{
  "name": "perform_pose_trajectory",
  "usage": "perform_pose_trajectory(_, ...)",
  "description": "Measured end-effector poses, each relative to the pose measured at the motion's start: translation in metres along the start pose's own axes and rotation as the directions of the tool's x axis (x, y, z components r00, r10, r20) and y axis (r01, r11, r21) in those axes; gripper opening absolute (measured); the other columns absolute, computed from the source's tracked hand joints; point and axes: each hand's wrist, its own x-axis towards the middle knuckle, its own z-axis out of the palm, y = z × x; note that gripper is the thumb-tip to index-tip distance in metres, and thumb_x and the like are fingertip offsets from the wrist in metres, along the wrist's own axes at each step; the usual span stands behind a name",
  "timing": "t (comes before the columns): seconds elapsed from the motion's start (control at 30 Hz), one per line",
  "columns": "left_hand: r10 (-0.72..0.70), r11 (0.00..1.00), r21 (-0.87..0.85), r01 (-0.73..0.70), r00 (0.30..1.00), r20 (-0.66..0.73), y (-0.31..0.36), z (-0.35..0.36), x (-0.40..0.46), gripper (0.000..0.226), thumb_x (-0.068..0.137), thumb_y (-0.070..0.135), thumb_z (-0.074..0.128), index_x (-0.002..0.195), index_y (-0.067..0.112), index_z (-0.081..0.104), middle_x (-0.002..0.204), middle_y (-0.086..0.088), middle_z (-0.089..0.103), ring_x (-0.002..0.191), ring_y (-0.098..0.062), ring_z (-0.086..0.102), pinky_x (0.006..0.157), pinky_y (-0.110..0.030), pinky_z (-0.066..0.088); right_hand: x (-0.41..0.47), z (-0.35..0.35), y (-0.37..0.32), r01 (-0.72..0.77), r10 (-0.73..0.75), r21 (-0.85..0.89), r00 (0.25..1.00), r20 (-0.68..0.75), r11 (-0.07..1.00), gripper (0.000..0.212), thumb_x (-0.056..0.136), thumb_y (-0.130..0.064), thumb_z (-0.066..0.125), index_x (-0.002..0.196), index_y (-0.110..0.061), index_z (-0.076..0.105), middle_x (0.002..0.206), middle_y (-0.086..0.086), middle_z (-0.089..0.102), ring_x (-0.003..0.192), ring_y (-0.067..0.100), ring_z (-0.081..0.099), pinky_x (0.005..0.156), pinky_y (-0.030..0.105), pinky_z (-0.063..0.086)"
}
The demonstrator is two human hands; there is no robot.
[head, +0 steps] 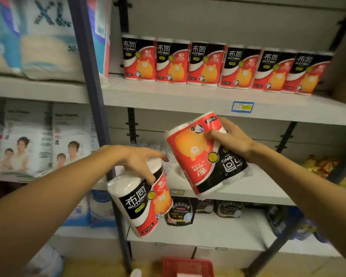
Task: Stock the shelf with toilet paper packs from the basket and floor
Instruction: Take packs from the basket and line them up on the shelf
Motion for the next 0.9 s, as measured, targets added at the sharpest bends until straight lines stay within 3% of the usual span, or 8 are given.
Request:
perform_pose_trajectory(0.2, 0.077, 0.996, 0.039, -0.076, 0.997, -0.021, 0.026, 0.007, -0.008, 0.087, 0.050, 0.043, 0.082, 0.127, 0.038, 0.042, 0.125, 0.005, 0.057, 0.108, -0.019, 0.062, 0.091, -0.043, 0.055, -0.008, -0.006, -0.024, 0.013, 0.065, 0.331, 0.972, -0.224, 0.943, 0.044, 0.078, -0.028, 0.071, 0.112, -0.013, 0.048, 0.097, 0.010, 0.068, 0.072, 0.021, 0.071, 0.063, 0.035, 0.058)
perform_pose_trajectory(0.3, 0.043, 0.998, -0.039, -0.046, 0.997, -0.069, 0.030, 0.007, -0.008, 0.085, 0.043, 0.047, 0.085, 0.120, 0.029, 0.052, 0.116, 0.003, 0.065, 0.103, -0.019, 0.066, 0.088, -0.043, 0.056, -0.014, -0.010, -0.032, 0.048, 0.065, 0.445, 0.970, -0.235, 0.894, 0.057, 0.073, -0.027, 0.072, 0.120, -0.007, 0.047, 0.099, 0.014, 0.068, 0.078, 0.027, 0.071, 0.064, 0.040, 0.058)
perform_pose_trajectory(0.4, 0.075, 0.991, -0.096, -0.089, 0.987, -0.145, 0.039, 0.000, -0.017, 0.059, 0.058, 0.038, 0.084, 0.111, 0.027, 0.060, 0.106, 0.001, 0.069, 0.096, -0.017, 0.069, 0.087, -0.042, 0.057, -0.022, -0.018, -0.035, 0.032, 0.068, 0.523, 0.983, -0.169, 0.851, 0.079, 0.081, -0.018, 0.072, 0.140, -0.032, 0.021, 0.112, 0.013, 0.059, 0.086, 0.033, 0.072, 0.066, 0.052, 0.059)
perform_pose_trajectory(0.47, 0.124, 0.976, -0.145, -0.160, 0.965, -0.230, 0.047, -0.005, -0.024, 0.032, 0.074, 0.019, 0.080, 0.101, 0.026, 0.064, 0.099, -0.001, 0.072, 0.092, -0.016, 0.070, 0.085, -0.039, 0.058, -0.027, -0.021, -0.036, 0.028, 0.031, 0.538, 0.995, -0.100, 0.843, 0.076, 0.082, -0.017, 0.074, 0.139, -0.033, 0.027, 0.116, 0.014, 0.060, 0.087, 0.033, 0.072, 0.068, 0.055, 0.058)
perform_pose_trajectory(0.6, 0.119, 0.950, -0.238, -0.201, 0.940, -0.320, 0.056, -0.011, -0.036, 0.027, 0.076, 0.007, 0.077, 0.097, 0.021, 0.067, 0.098, -0.005, 0.073, 0.093, -0.020, 0.070, 0.087, -0.042, 0.057, -0.021, -0.028, -0.029, 0.022, 0.013, 0.482, 0.998, -0.069, 0.876, 0.072, 0.073, -0.024, 0.084, 0.132, -0.010, 0.045, 0.114, 0.017, 0.068, 0.090, 0.031, 0.072, 0.069, 0.050, 0.059)
perform_pose_trajectory(0.7, 0.104, 0.957, -0.223, -0.182, 0.940, -0.324, 0.059, -0.018, -0.040, 0.031, 0.074, 0.007, 0.078, 0.100, 0.020, 0.067, 0.099, -0.005, 0.072, 0.092, -0.021, 0.070, 0.085, -0.040, 0.057, -0.020, -0.041, -0.027, 0.009, 0.004, 0.372, 0.999, -0.033, 0.928, 0.092, 0.058, -0.033, 0.093, 0.131, -0.002, 0.045, 0.114, 0.017, 0.068, 0.092, 0.030, 0.072, 0.072, 0.041, 0.060)
perform_pose_trajectory(0.83, 0.152, 0.968, -0.137, -0.208, 0.930, -0.336, 0.062, -0.028, -0.041, 0.040, 0.070, 0.017, 0.083, 0.107, 0.025, 0.068, 0.100, 0.000, 0.073, 0.091, -0.018, 0.071, 0.083, -0.040, 0.058, -0.024, -0.058, -0.024, -0.077, 0.066, 0.139, 0.995, 0.080, 0.987, 0.127, 0.039, -0.038, 0.097, 0.142, -0.032, 0.024, 0.126, 0.007, 0.056, 0.102, 0.031, 0.067, 0.085, 0.050, 0.057)
perform_pose_trajectory(0.9, 0.138, 0.983, -0.066, -0.174, 0.920, -0.368, 0.063, -0.032, -0.040, 0.043, 0.070, 0.023, 0.083, 0.109, 0.027, 0.065, 0.100, 0.003, 0.072, 0.091, -0.016, 0.070, 0.084, -0.039, 0.058, -0.029, -0.063, -0.024, -0.059, 0.064, -0.033, 0.972, 0.224, 0.998, 0.117, 0.044, -0.044, 0.096, 0.140, -0.036, 0.029, 0.128, 0.002, 0.057, 0.107, 0.028, 0.066, 0.086, 0.053, 0.056)
